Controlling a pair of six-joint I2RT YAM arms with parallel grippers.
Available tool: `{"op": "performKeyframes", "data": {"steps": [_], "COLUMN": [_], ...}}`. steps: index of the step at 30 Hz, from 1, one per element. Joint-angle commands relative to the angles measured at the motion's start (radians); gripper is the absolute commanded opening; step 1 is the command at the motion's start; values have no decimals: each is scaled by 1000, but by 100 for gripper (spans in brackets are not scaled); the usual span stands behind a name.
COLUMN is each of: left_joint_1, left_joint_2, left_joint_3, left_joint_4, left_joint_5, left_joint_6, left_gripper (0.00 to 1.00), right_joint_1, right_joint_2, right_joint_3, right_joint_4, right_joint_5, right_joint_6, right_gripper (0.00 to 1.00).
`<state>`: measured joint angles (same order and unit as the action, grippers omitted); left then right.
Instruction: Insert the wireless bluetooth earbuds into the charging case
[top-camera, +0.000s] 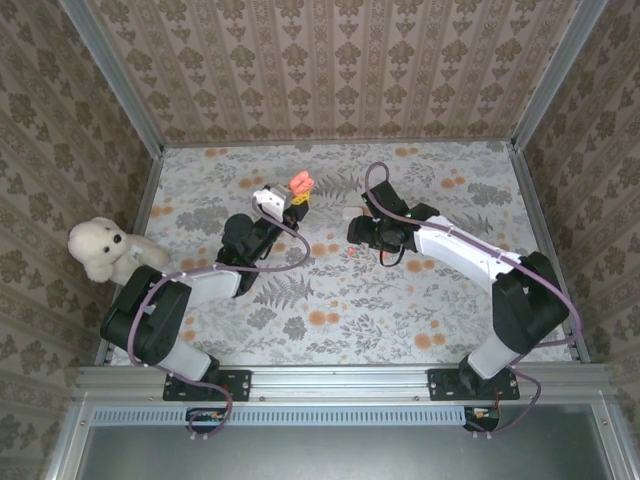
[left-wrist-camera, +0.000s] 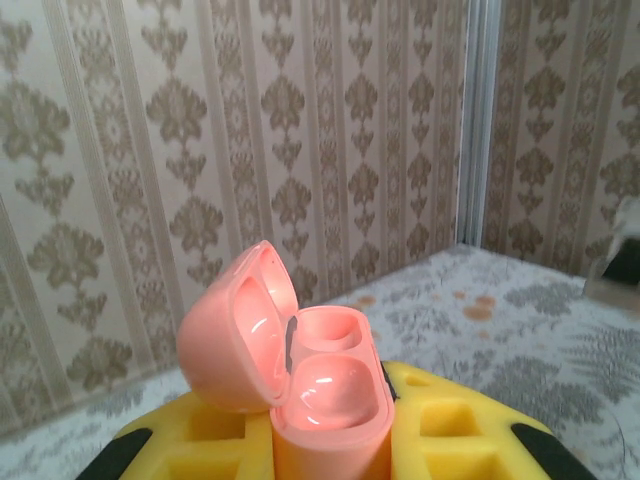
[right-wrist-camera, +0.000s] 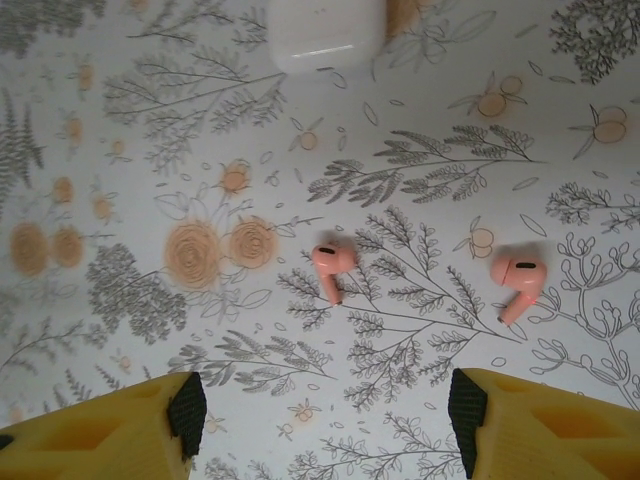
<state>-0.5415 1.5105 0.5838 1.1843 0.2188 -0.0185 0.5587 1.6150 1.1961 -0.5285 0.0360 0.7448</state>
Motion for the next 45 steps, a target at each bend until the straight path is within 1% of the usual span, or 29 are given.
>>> {"op": "performKeyframes", "data": {"steps": [1, 10, 16, 20, 23, 31, 36, 42, 45], "left_joint_1": [-9, -11, -12, -14, -18, -28, -27, -28, -27], "left_joint_2": [3, 20, 31, 42, 48, 38, 44, 57, 66], "left_joint_3": [37, 68, 87, 108, 127, 156, 168, 177, 182], "left_joint_4": [127, 126, 126, 126, 126, 126, 126, 127, 125], "left_joint_5": [-21, -31, -38, -47, -49, -30, -6, -3, 2], "left_joint_6": [37, 43, 41, 43, 51, 107, 118, 125, 115], "left_gripper": [0, 0, 0, 0, 0, 0, 0, 0, 0], "right_joint_1": [15, 30, 45, 52, 52, 55, 58, 61, 61], "right_joint_2": [58, 223, 337, 387, 409, 456, 462, 484, 490], "right_joint_3": [72, 181, 252, 274, 276, 269, 272, 299, 306], "right_joint_4": [-83, -135, -176, -198, -190, -137, -124, -131, -130], "right_joint_5": [70, 83, 92, 116, 128, 108, 116, 116, 114], "right_joint_6": [53, 84, 55, 41, 44, 74, 83, 87, 84], "right_gripper": [68, 67, 66, 66, 66, 63, 60, 58, 54]}}
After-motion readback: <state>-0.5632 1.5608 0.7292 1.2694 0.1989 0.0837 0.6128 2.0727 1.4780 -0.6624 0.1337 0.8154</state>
